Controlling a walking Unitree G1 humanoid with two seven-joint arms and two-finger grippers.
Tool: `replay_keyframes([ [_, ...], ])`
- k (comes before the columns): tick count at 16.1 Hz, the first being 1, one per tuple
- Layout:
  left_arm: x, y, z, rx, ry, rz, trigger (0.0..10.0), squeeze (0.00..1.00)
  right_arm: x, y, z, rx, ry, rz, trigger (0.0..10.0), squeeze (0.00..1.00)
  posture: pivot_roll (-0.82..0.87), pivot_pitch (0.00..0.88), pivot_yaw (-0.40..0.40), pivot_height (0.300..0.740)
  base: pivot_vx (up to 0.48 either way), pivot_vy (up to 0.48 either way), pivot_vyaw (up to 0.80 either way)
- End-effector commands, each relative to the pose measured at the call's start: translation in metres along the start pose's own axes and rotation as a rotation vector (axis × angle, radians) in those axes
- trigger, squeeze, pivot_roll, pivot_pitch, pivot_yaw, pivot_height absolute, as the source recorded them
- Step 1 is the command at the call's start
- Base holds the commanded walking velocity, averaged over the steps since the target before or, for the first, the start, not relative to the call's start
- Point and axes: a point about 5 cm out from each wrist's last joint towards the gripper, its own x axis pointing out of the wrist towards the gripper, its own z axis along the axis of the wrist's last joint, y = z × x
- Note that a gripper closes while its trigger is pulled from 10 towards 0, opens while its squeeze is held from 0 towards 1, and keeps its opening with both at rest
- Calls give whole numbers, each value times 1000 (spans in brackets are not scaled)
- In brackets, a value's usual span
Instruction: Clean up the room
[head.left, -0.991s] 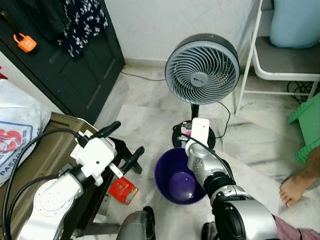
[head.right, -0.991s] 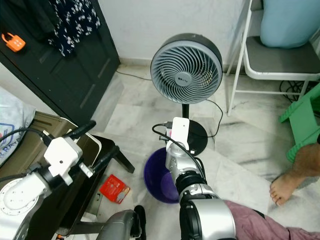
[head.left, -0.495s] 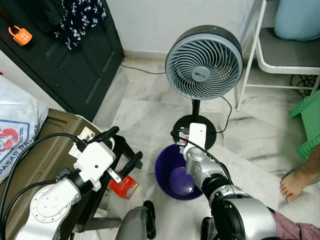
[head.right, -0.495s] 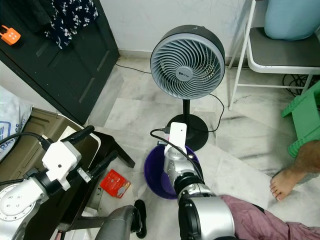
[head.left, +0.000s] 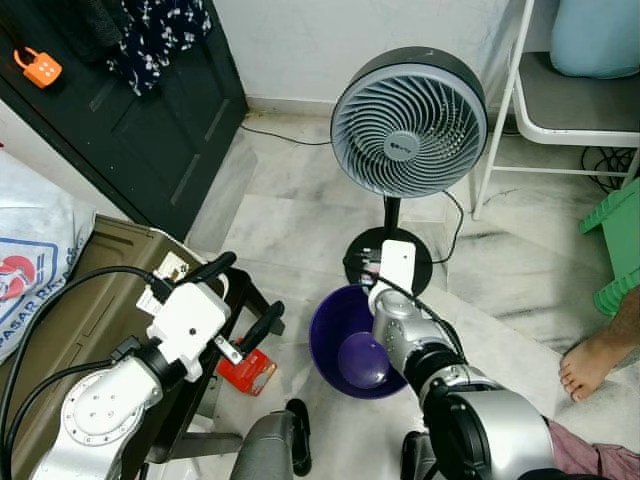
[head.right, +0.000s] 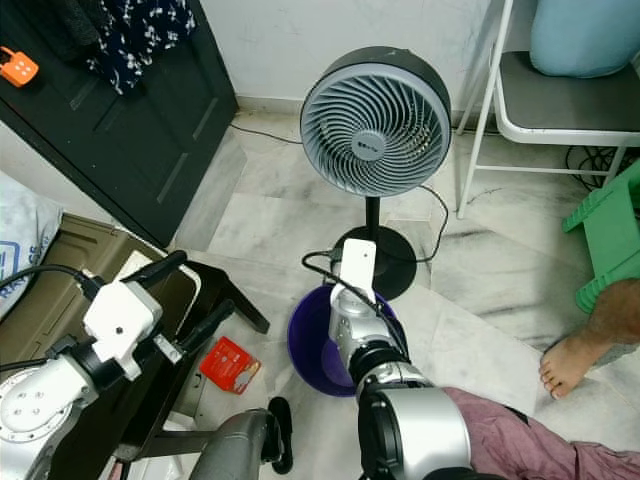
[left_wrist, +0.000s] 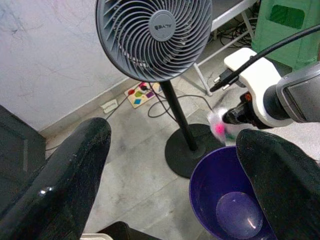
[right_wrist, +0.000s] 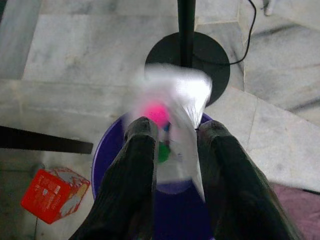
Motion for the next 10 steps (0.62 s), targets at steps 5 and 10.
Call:
replay_keyframes([
  [5,6,-1,-3,4,8,1,10000,0,-1,8,7,42,-19,22,10000,1000,261,210,160,740,0,0,0],
  [10,34,12,-6,-38,-50,166,10000,0,0,2,36,-10,-165,84,10000,1000,147,138,115,740,0,0,0],
])
